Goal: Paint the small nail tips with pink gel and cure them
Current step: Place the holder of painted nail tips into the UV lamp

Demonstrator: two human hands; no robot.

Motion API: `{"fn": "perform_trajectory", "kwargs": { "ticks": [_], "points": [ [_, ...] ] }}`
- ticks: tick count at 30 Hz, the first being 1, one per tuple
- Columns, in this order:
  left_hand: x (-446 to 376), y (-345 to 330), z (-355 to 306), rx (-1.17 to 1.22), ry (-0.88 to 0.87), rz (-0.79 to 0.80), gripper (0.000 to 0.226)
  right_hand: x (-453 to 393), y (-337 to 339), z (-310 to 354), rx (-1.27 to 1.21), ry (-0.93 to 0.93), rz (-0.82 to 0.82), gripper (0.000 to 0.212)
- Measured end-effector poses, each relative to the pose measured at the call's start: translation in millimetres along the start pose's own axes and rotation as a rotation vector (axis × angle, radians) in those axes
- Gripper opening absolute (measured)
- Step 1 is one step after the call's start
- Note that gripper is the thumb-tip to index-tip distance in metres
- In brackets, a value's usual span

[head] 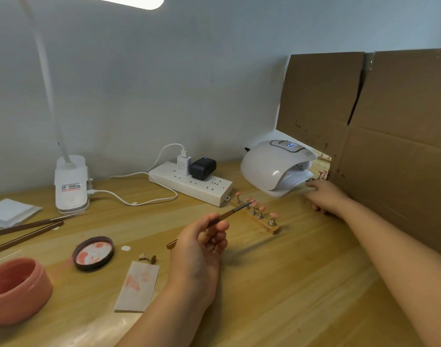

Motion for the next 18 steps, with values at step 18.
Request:
{"fn": "perform_trajectory", "kwargs": {
  "ticks": [18],
  "points": [
    [1.2, -0.8, -1.8, 0.036, 0.000, -0.007, 0.016, 105.0, -39.3, 68.8, -0.136, 0.354, -0.110, 0.030]
  ]
}}
Point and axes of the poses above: each hand's wrist, its own x-axis away from the middle knuckle, its own y-axis out of the back of the hand, z = x × y, the point moved 4 cm from there along -x, towards the middle knuckle, and after that the axes turned 8 degrees about y, right-handed, at the moved point
